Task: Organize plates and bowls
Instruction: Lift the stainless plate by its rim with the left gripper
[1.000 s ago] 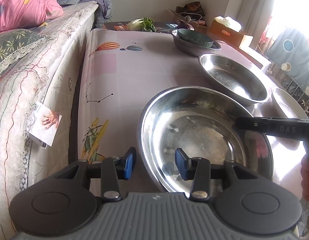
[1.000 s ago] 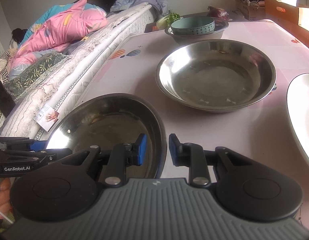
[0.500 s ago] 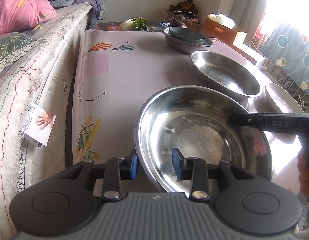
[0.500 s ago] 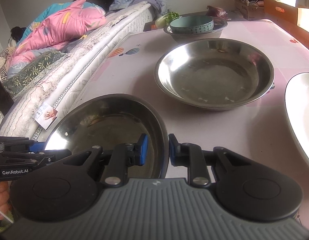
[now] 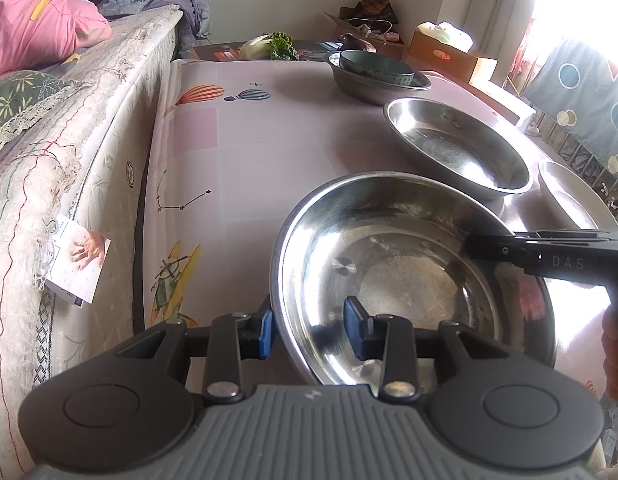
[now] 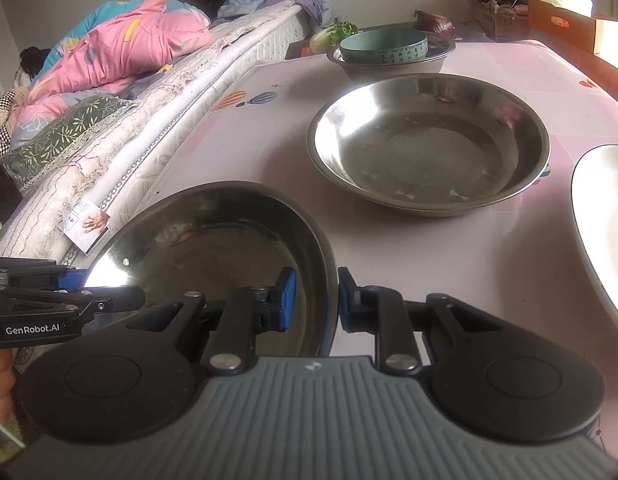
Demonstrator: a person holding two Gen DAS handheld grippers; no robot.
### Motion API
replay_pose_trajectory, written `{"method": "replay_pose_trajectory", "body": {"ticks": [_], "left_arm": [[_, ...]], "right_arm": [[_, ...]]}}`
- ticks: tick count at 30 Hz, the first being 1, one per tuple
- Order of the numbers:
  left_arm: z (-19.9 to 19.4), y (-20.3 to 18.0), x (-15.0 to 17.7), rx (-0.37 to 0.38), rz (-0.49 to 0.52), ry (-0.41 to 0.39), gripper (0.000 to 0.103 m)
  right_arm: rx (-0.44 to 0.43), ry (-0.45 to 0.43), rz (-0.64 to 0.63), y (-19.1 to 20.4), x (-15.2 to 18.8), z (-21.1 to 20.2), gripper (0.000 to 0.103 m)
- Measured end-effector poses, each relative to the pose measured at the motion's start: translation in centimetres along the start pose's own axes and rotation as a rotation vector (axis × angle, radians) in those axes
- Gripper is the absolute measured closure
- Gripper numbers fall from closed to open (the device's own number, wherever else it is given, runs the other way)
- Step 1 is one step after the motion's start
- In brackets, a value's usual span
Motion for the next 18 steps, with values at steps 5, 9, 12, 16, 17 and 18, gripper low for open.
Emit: {"method": "replay_pose_trajectory", "body": {"ticks": [5, 9, 12, 16, 17, 18], "left_arm": [[0.04, 0.01, -0.03, -0.001, 0.001, 0.000, 0.067], [0.11, 0.00, -0.06, -0.003, 0.001, 0.001, 0.064], [0.15, -0.01, -0.10, -0.005, 0.003, 0.000, 0.063], [0.28, -0.10, -0.19, -0.008, 0.002, 0.000, 0.062], [0.29, -0.16, -0.24, -0.007, 0.000, 0.000, 0.061], [0.26, -0.19, -0.28, -0.007, -0.003, -0.001, 0.061]], "right_arm": [[-0.001, 0.000, 0.002, -0.02, 0.02, 0.04, 0.083], [-0.001, 0.001, 0.003, -0.03, 0.04, 0.04, 0.083], [-0.001, 0.001, 0.002, -0.07, 0.02, 0.04, 0.082], [-0.005, 0.002, 0.013, -0.12, 0.04, 0.10, 0.082], [-0.005, 0.003, 0.016, -0.12, 0.06, 0.09, 0.082], [-0.006, 0.003, 0.018, -0.11, 0.05, 0.10, 0.082]]}}
Point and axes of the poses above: each gripper's, at about its wrist camera, not at the fingertips, and z roughly the way its jaws point, y to its left, x to its underside, the point moved 9 cm from there along z, roughly the way its jaws point, and after that the axes turned 9 degrees about x, right-handed, at the moved point
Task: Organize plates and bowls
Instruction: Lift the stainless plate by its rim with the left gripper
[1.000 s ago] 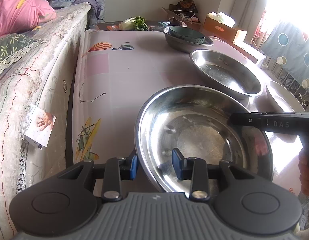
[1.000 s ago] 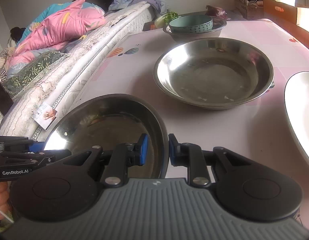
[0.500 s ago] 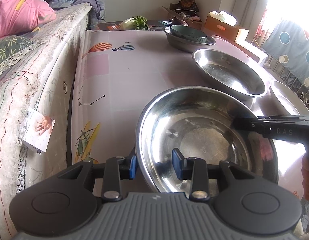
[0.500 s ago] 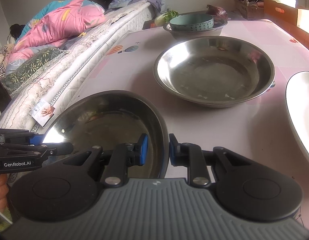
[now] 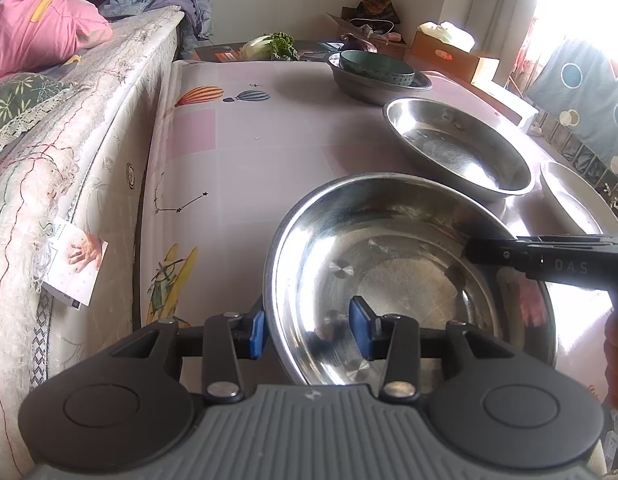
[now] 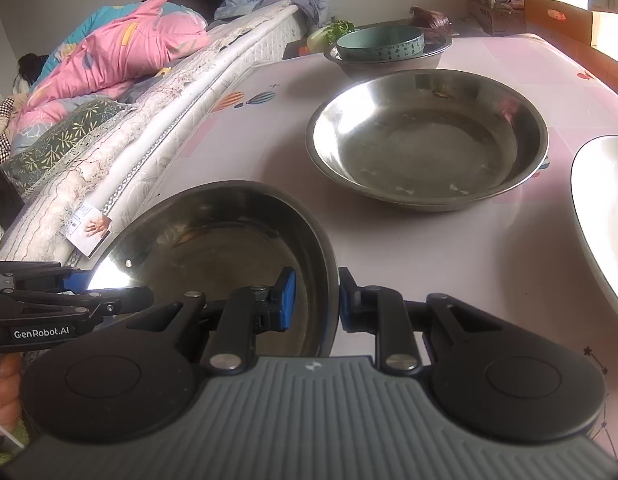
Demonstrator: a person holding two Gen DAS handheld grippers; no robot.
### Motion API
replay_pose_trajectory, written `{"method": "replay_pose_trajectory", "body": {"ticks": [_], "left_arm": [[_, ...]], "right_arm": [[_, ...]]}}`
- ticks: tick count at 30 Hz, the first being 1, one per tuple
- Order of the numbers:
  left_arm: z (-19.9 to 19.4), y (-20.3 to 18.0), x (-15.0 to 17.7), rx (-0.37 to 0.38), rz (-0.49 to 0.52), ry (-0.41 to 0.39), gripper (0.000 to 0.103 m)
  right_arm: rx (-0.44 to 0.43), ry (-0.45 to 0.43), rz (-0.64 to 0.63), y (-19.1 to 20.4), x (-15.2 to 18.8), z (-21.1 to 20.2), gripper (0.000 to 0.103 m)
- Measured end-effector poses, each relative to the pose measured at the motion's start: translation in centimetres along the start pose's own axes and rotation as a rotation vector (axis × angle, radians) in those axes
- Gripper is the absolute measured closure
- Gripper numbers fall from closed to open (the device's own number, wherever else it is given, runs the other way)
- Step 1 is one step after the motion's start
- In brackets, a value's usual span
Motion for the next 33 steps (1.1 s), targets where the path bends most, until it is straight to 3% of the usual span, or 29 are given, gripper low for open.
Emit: {"method": "replay_pose_trajectory", "body": {"ticks": [33], "left_arm": [[0.16, -0.49, 0.06, -0.020, 0.007, 0.012, 0.054]], "right_arm": [[-0.007, -0.002, 0.011, 0.22, -0.06, 0.14, 0.080]]}}
Point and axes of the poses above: each gripper's, at about its wrist camera, not at the fingertips, and z roughly the way its jaws point, y to its left, x to its underside, the point moved 9 cm from there along z, roughly the way its jaws point, and after that the axes turned 9 degrees about x, right-handed, at the moved point
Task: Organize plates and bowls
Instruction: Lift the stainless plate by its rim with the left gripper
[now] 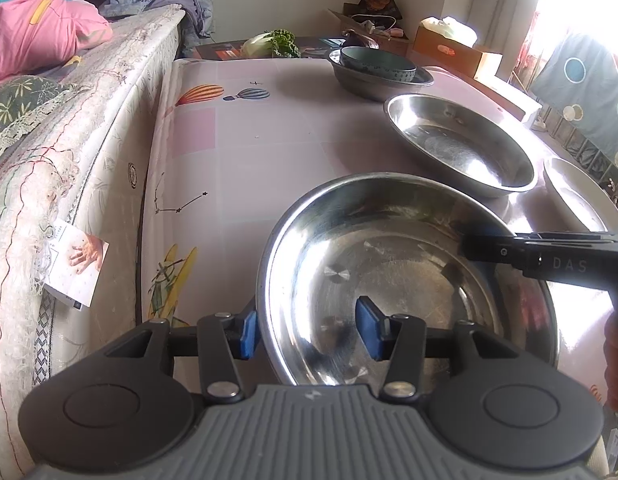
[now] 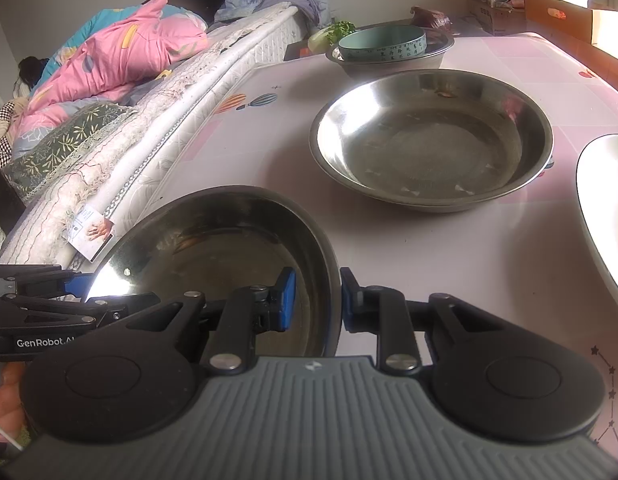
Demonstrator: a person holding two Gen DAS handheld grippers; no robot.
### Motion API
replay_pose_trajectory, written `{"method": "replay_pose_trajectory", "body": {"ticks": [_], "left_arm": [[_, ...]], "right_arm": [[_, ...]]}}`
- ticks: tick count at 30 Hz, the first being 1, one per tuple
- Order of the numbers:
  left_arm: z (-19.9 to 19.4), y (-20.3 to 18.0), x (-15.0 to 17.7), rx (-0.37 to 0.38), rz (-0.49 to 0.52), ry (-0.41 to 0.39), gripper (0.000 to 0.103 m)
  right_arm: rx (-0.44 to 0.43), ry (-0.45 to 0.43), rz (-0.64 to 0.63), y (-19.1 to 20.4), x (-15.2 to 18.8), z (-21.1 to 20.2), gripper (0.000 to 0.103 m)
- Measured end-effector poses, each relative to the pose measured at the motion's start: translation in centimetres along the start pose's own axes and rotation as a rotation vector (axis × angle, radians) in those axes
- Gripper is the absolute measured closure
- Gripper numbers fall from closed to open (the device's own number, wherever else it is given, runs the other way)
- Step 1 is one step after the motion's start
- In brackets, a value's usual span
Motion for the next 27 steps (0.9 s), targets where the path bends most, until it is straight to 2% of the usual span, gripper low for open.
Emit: {"method": "replay_pose_trajectory", "body": {"ticks": [27], "left_arm": [[-0.69, -0.21, -0.17, 0.009, -0.005, -0.017, 0.054]], "right_arm": [[0.004, -0.010, -0.012, 0.28, -0.13, -0.51, 0.079]]}}
Point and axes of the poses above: each gripper's, at about its wrist camera, not at the fingertips, and z roughly the way its jaws point, y to its left, x to its underside, the point moved 9 cm from there along z, roughly the way its jaws point, and after that the axes turned 9 degrees about x, right-handed, at the moved point
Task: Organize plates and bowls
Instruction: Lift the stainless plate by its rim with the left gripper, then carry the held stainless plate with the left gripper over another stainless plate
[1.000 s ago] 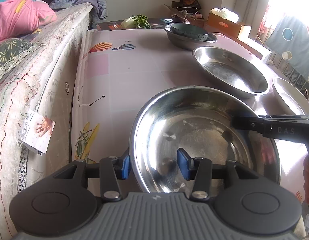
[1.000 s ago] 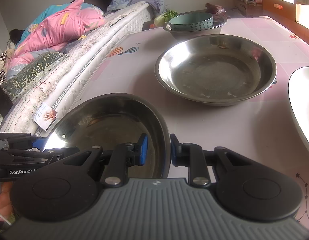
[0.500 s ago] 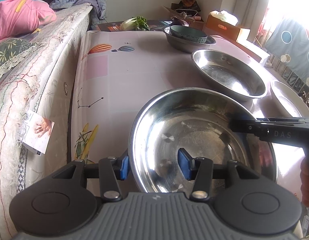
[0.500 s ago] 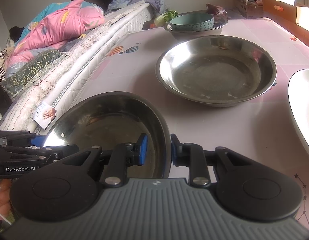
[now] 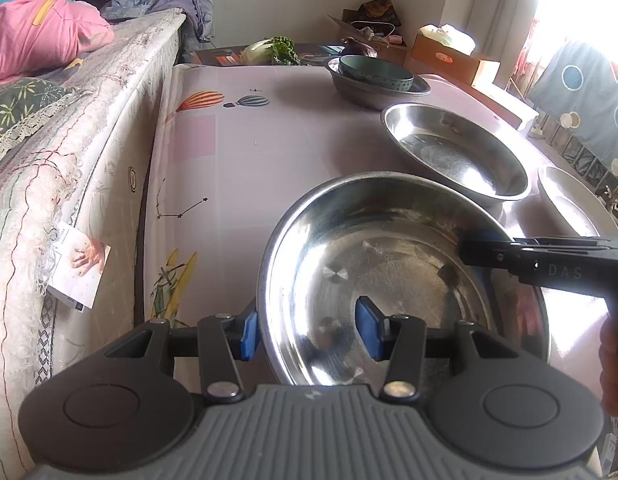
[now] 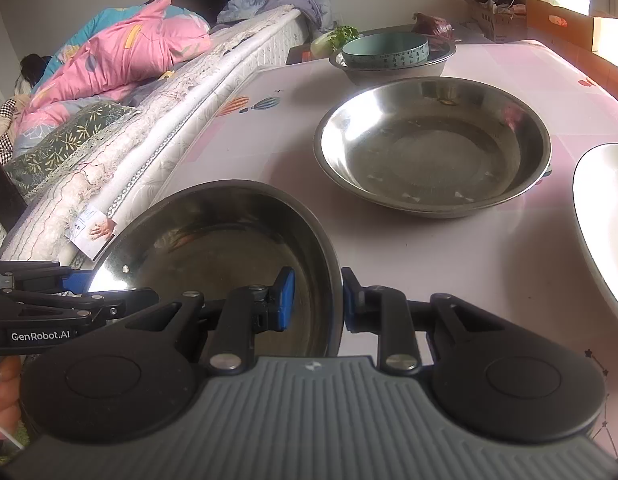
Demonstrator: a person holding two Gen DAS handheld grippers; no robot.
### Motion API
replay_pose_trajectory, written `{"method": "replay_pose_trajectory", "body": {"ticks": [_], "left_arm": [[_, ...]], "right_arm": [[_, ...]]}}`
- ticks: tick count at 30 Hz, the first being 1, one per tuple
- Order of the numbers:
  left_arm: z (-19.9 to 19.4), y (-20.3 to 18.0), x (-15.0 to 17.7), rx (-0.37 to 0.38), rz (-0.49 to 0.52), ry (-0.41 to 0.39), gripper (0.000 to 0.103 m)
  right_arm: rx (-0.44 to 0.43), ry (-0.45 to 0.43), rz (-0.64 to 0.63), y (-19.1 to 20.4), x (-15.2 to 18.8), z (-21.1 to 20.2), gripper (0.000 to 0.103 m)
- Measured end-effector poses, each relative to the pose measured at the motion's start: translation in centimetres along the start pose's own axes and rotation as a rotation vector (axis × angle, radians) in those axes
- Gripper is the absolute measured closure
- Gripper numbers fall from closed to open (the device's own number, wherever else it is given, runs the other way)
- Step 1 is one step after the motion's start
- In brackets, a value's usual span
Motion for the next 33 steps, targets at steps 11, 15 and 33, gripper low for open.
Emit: {"method": "replay_pose_trajectory", "body": {"ticks": [11, 15, 33], "left_arm": [[-0.1, 0.0, 0.0, 0.001, 0.000, -0.001, 0.054], [-0.1, -0.1, 0.0, 0.001, 0.001, -0.003, 0.054], [-1.2, -0.7, -0.5, -0.002, 0.008, -0.011, 0.054]], "right_arm": [[-0.001, -0.002, 0.001, -0.1, 0.0, -0.1, 0.079], [-0.002, -0.004, 0.004, -0.1, -0.1, -0.3, 0.079], [-0.010, -0.017, 0.015, -0.2, -0.2, -1.2, 0.079]]}}
Point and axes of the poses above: each gripper's, at about its wrist camera, not at the fingertips, and z roughly the way its jaws point, y to its left, x to its underside, the point moved 9 cm from there along z, roughly the way its jaws point, and after that the axes turned 9 degrees about x, right-handed, at the moved point
